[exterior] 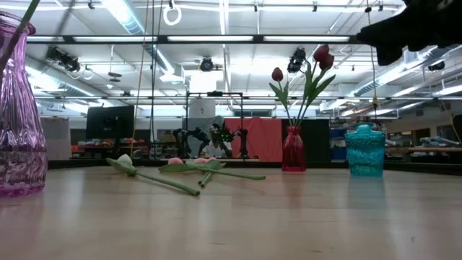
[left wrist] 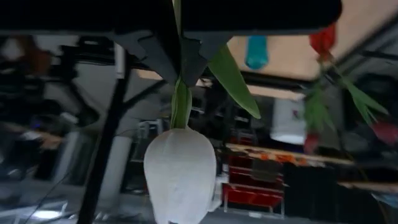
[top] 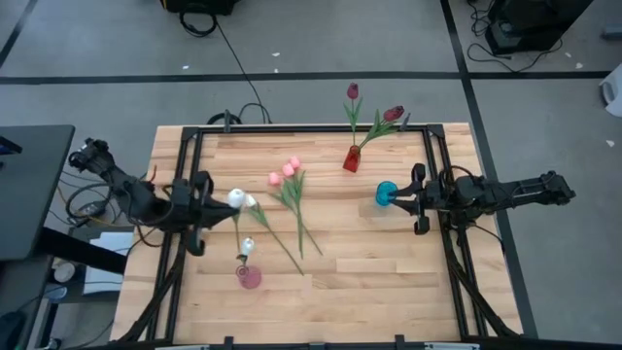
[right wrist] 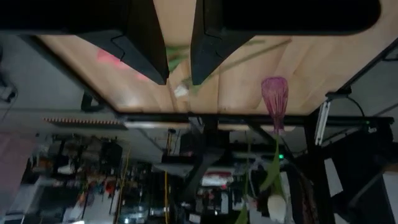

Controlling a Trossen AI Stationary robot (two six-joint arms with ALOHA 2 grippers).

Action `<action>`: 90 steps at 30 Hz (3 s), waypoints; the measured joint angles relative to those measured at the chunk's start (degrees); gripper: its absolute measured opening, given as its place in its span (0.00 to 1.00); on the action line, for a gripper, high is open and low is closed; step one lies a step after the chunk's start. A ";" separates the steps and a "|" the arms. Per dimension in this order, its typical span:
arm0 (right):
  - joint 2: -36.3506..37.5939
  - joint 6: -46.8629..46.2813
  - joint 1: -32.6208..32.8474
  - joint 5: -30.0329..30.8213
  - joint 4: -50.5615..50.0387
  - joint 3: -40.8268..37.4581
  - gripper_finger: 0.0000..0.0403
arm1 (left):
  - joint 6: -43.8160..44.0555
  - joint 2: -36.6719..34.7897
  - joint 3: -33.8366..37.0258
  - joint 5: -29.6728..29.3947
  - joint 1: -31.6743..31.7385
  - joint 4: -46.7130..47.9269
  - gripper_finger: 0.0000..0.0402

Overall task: Sort flowers into vase by color
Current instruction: Put the right white tulip into the pink vase

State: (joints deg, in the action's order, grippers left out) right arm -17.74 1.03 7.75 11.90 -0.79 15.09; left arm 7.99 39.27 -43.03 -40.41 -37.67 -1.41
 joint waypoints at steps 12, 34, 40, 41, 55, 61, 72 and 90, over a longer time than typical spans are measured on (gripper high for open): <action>2.30 -5.46 -0.02 1.27 0.10 0.00 0.21 | 5.70 -8.85 6.32 1.16 -7.88 -0.63 0.00; 2.40 -6.00 -0.07 5.01 0.21 0.00 0.21 | -6.25 1.54 6.30 4.64 -9.38 -15.99 0.00; 2.40 -6.00 -0.07 5.01 0.27 0.00 0.21 | -4.31 4.28 6.30 5.93 -9.38 -10.57 0.05; 2.40 -6.00 -0.07 5.01 0.28 0.00 0.21 | -3.97 4.83 6.30 6.09 -9.38 -9.56 0.06; 2.40 -6.00 -0.07 5.01 0.30 0.00 0.21 | 7.95 6.09 6.30 10.77 -10.14 7.19 0.29; 2.40 -6.00 -0.07 5.01 0.32 0.00 0.21 | 17.04 5.92 6.27 13.08 -10.08 12.17 0.30; 2.38 -6.00 -0.07 5.01 0.34 0.00 0.21 | 25.54 4.59 6.21 13.09 -10.08 14.82 0.36; 2.38 -8.07 -5.25 0.77 0.24 0.00 0.21 | 26.35 -5.55 3.85 23.61 -10.12 29.82 0.52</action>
State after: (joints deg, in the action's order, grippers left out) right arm -15.35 -7.04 2.50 12.67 -0.55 15.09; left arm 34.34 33.72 -39.18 -16.80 -47.79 28.41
